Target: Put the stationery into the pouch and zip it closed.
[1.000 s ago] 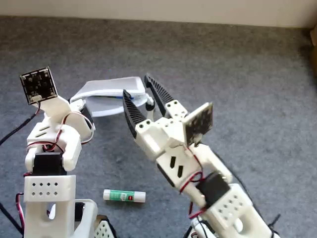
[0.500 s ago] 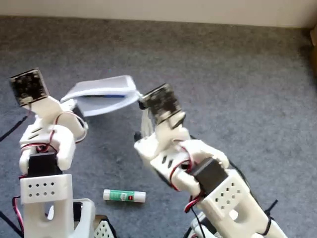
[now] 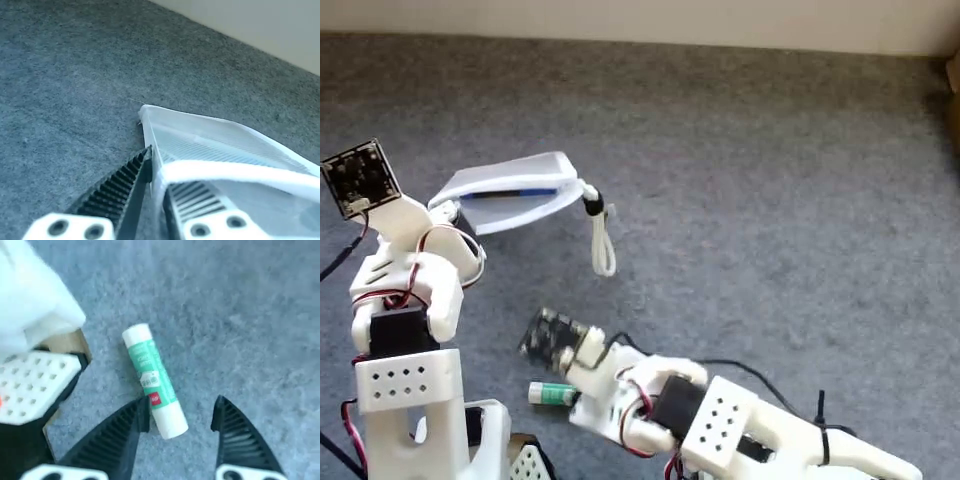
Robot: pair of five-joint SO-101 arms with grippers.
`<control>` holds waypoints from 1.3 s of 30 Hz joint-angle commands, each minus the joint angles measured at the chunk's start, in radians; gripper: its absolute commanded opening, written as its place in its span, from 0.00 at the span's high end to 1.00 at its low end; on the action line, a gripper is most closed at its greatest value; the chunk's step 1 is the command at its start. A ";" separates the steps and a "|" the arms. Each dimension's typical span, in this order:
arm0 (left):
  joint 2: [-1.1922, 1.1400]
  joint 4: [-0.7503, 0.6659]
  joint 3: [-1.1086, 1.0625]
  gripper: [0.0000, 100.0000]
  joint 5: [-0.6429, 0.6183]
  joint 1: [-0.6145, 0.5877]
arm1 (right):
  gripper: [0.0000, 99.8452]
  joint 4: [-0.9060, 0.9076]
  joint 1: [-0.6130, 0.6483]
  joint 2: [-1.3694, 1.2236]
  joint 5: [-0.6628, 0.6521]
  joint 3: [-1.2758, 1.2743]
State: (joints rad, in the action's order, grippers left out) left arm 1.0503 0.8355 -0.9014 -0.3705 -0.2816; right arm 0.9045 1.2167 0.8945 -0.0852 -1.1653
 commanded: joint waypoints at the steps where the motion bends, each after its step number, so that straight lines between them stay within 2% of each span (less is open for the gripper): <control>1: 0.005 -0.031 0.022 0.99 -0.006 -0.019 | 0.80 -0.067 0.018 -0.008 -0.014 -0.012; 10: 0.004 -0.054 0.021 0.99 -0.008 -0.047 | 0.80 -0.188 0.021 -0.337 -0.015 0.022; 19: 0.004 -0.054 0.021 0.99 -0.008 -0.045 | 0.80 -0.193 0.016 -0.375 -0.014 0.047; 27: 0.004 -0.054 0.019 0.99 -0.008 -0.045 | 0.98 -0.189 0.008 -0.369 -0.021 0.044; 31: 0.004 -0.054 0.019 0.99 -0.008 -0.045 | 1.00 -0.179 -0.074 -0.364 -0.021 0.044; 34: 0.004 -0.054 0.019 0.99 -0.008 -0.045 | 1.00 -0.102 -0.162 -0.363 -0.023 0.051; 39: 0.004 -0.054 0.019 0.99 -0.008 -0.045 | 1.00 0.039 -0.335 -0.363 -0.187 0.108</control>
State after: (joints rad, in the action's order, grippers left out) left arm 1.0503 0.8155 -0.9014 -0.3705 -0.3153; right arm 0.8707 0.9927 0.5217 -0.1818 -1.1270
